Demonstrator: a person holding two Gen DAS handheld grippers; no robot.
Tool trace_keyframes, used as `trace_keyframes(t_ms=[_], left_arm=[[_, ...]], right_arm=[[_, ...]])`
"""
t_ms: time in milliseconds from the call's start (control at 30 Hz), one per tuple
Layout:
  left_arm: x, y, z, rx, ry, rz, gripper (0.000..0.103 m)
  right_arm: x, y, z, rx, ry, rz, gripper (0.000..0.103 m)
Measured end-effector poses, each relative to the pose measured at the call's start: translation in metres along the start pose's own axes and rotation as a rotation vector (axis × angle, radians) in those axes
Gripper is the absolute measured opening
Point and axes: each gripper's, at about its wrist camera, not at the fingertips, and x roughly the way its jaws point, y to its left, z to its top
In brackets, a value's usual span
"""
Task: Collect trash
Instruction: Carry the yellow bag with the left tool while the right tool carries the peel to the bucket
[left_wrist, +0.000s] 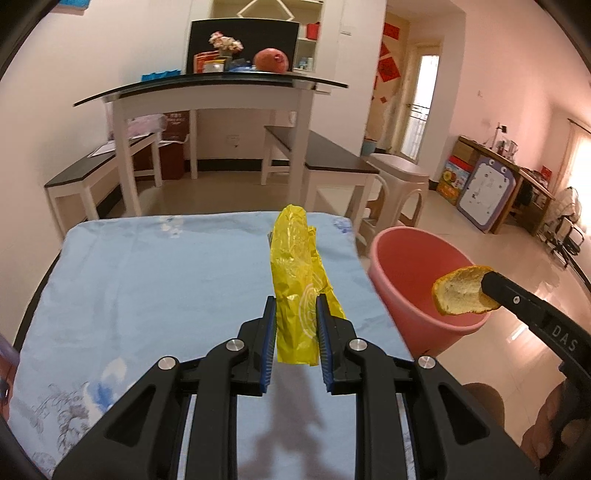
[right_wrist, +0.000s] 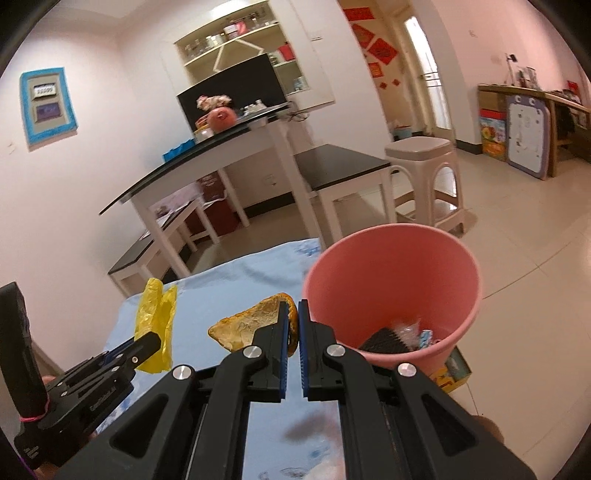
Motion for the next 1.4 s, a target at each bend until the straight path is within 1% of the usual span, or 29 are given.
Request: trace_keyframes(t_ms=[133, 333, 733, 1000, 1400], left_arm=[[0.008, -0.016, 0.006, 0.031, -0.01, -0.027, 0.02], [0.026, -0.038, 0.014, 0.057, 0.005, -0.062, 0.02], [0.059, -0.067, 0.023, 0.113, 0.029, -0.12, 0.02], [0.085, -0.077, 0.026, 0.121, 0.069, -0.174, 0.02], [0.117, -0.101, 0.02, 0.162, 0.125, -0.213, 0.021]], right_arm=[[0.003, -0.015, 0.006, 0.026, -0.009, -0.032, 0.005], [0.006, -0.035, 0.012, 0.055, -0.021, -0.077, 0.005], [0.018, -0.068, 0.017, 0.098, -0.02, -0.143, 0.005], [0.031, -0.091, 0.015, 0.131, -0.005, -0.179, 0.005], [0.054, -0.117, 0.011, 0.165, 0.029, -0.207, 0.005]])
